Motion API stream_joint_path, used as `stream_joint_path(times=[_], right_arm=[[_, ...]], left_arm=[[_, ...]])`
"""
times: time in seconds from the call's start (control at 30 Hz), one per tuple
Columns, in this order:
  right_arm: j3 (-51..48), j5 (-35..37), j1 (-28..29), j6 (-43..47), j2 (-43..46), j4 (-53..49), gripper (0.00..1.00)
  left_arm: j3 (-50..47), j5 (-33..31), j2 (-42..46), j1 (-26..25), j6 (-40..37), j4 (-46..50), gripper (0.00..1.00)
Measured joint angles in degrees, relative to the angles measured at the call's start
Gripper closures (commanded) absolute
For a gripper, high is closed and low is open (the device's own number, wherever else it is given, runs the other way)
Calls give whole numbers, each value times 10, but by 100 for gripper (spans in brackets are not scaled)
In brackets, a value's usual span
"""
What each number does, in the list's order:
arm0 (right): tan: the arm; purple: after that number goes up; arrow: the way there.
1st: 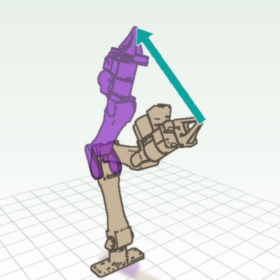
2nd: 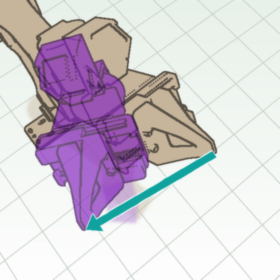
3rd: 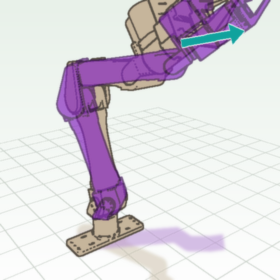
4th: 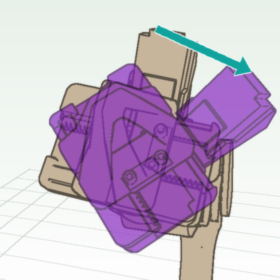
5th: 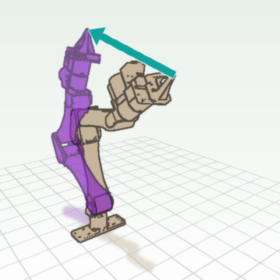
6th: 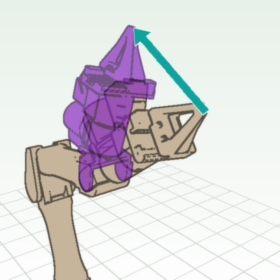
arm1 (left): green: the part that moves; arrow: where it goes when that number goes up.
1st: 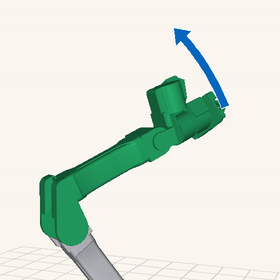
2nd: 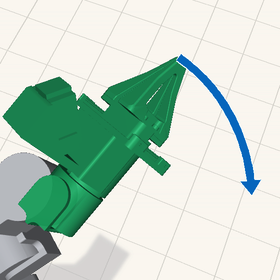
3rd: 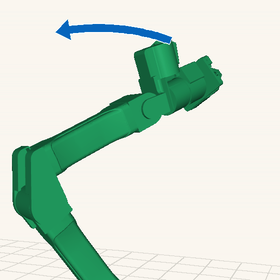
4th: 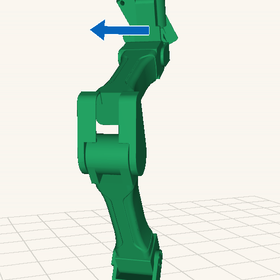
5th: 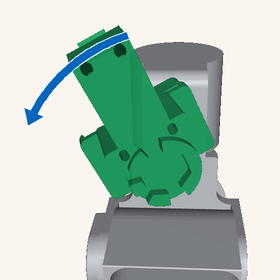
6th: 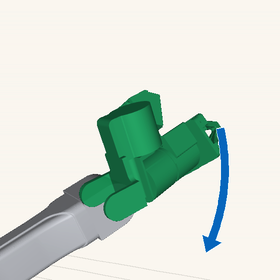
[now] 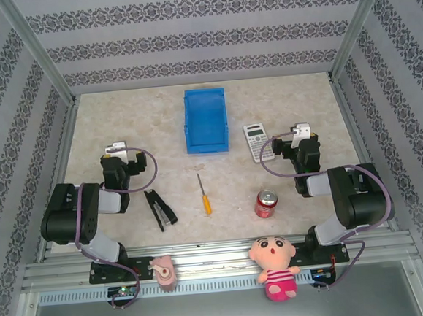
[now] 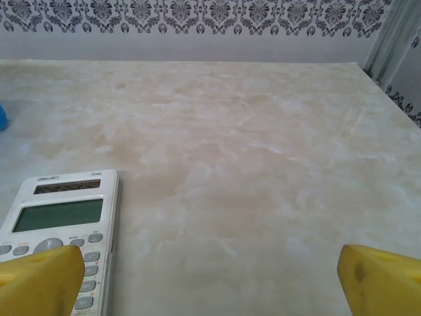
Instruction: Put the screwdriver in the bin
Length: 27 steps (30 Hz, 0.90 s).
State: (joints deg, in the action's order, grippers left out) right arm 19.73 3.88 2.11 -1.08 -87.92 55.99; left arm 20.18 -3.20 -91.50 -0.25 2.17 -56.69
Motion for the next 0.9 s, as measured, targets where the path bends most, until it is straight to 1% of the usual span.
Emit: stream_joint_path(times=[0.37, 0.57, 0.9], right_arm=[[0, -3, 0, 0, 0, 0, 2], [0, -3, 0, 0, 0, 0, 2], [1, -3, -5, -3, 0, -1, 2]], left_arm=[[0, 0, 0, 0, 0, 0, 1], [12, 31, 0, 0, -10, 16, 1], [15, 45, 0, 0, -17, 24, 1]])
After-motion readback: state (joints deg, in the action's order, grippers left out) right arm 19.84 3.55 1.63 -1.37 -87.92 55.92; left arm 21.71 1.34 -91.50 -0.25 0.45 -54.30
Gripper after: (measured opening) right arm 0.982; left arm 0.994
